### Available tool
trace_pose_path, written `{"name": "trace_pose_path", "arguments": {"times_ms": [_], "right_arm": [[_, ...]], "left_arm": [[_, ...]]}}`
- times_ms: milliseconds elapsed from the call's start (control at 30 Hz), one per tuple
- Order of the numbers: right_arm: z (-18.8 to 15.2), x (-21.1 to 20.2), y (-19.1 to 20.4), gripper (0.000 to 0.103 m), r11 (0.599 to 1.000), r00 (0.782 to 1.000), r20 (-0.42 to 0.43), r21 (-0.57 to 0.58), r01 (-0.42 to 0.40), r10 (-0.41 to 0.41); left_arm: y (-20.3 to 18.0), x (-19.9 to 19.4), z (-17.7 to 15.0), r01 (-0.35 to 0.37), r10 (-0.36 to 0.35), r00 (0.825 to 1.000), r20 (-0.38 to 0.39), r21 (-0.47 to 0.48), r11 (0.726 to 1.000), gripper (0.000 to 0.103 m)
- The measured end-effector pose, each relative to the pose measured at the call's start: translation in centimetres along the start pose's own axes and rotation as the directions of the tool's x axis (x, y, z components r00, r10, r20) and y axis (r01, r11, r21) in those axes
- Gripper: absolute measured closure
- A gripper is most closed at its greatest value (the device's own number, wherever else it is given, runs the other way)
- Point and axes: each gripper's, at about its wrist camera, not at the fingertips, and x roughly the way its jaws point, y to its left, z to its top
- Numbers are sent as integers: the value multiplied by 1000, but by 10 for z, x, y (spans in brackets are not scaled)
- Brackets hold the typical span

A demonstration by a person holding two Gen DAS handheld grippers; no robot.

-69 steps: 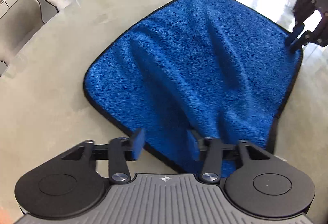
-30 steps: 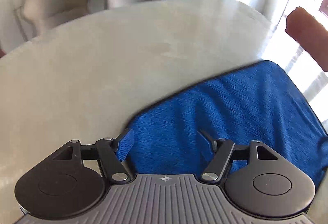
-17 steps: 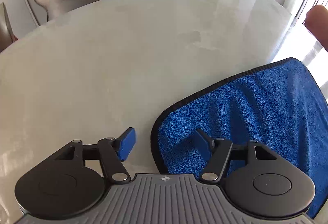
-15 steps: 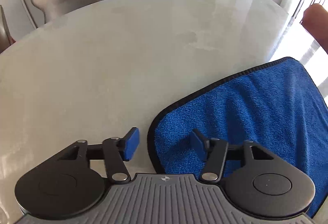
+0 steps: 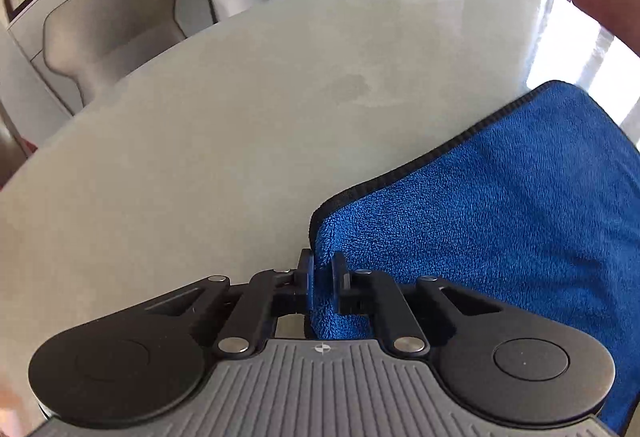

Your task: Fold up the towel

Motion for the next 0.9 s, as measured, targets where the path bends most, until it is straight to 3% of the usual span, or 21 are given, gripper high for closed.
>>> {"name": "trace_pose_path", "arguments": {"times_ms": [100,233,300,400,500,600,667,900], "right_arm": [[-1,0,-1,45,1000,1000,-1,-5,-2,2],[-2,-2,-1,45,1000,1000,-16,-7,6,-6],[-2,-4,-3,45,1000,1000,-19,8,5,-4],[-2,-6,-3,45,1000,1000,-17,30,7,-7],[-5,-6,-2,45,999,1000,-18,35,11,-10],[-9,-7,1,45,999,1000,-14,47,8,-7],[-12,-8,3,45,998,1000,-10,55,6,-6],[-20,-11,9,42,998,1000,-3,63,5,-5]], "left_arm": [[-11,6,-2,-42,43,999,-18,86,995,86],[-15,-16,-13,-19,19,1000,11,28,999,78],[-16,-34,-23,25,-25,999,40,-4,1000,51],[-28,-59,-46,75,-75,996,42,-7,997,49],[-40,-68,-78,105,-106,994,-18,-44,993,49],[-54,-69,-111,73,-84,993,-84,-124,990,49],[-58,-70,-128,88,-113,988,-105,-224,971,49],[-69,-75,-138,43,-83,987,-135,-275,961,49]]}}
